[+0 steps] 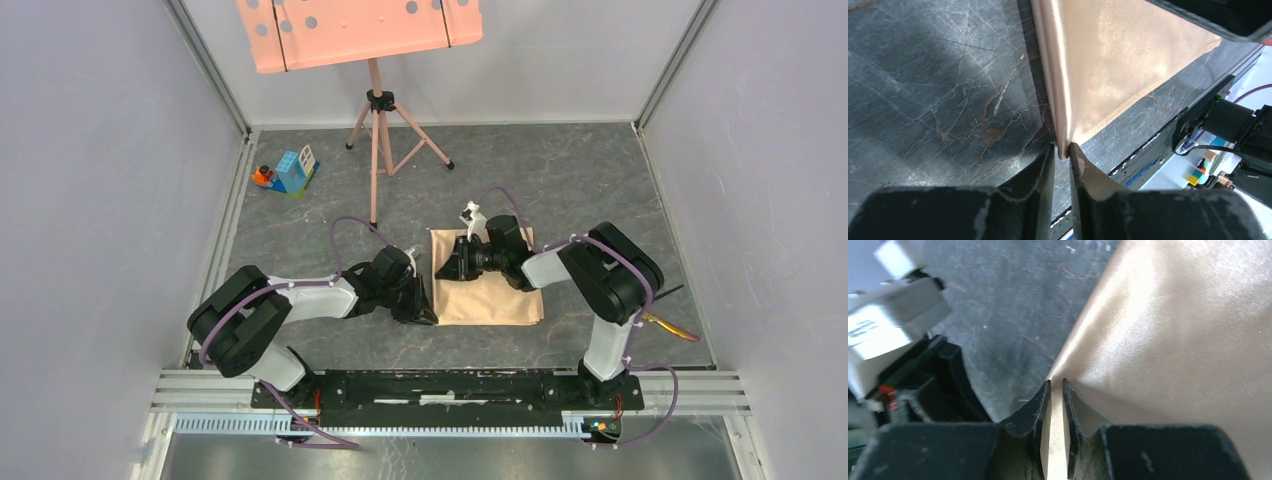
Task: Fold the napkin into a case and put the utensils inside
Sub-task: Smooth out the square-folded napkin at the center of the board.
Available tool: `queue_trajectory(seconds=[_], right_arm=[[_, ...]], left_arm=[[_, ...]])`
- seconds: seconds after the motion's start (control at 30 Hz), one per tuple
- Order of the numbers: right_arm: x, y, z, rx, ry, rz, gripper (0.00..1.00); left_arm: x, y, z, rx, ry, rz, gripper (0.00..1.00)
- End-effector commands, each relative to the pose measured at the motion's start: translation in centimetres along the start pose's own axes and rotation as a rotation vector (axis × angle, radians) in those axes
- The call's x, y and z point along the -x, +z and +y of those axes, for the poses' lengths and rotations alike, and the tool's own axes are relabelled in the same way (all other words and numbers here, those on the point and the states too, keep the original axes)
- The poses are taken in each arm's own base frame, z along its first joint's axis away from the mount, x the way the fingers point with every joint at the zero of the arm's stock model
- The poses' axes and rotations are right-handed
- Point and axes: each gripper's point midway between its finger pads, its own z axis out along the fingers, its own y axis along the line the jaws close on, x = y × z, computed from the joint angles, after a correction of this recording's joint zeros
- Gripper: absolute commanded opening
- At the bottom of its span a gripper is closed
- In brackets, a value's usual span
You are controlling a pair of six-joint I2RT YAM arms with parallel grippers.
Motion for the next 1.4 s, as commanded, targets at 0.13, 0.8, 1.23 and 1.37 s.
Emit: queue_trajectory(seconds=[0.13, 0.8, 1.23, 1.37], right_arm=[[2.4, 3.1, -3.1, -0.019, -0.064, -0.054, 0.19], [8.0, -1.4, -6.4, -0.293, -0.199, 0.038, 0.45], [0.0, -10.5, -3.2, -0.373, -0.169, 0.144, 0.53], [-2.7, -12.7, -3.1, -0.399, -0.153, 0.178, 0.52]], left_arm=[[-0.7, 0.3, 2.5, 0.111, -0.027, 0.009, 0.23], [-0.4, -0.5, 0.4, 0.052, 0.02, 0.026, 0.25], [3.9, -3.8, -3.6, -0.012, 0.113, -0.055, 0.57], [5.5, -2.3, -3.0, 0.028, 0.121, -0.052, 0.53]])
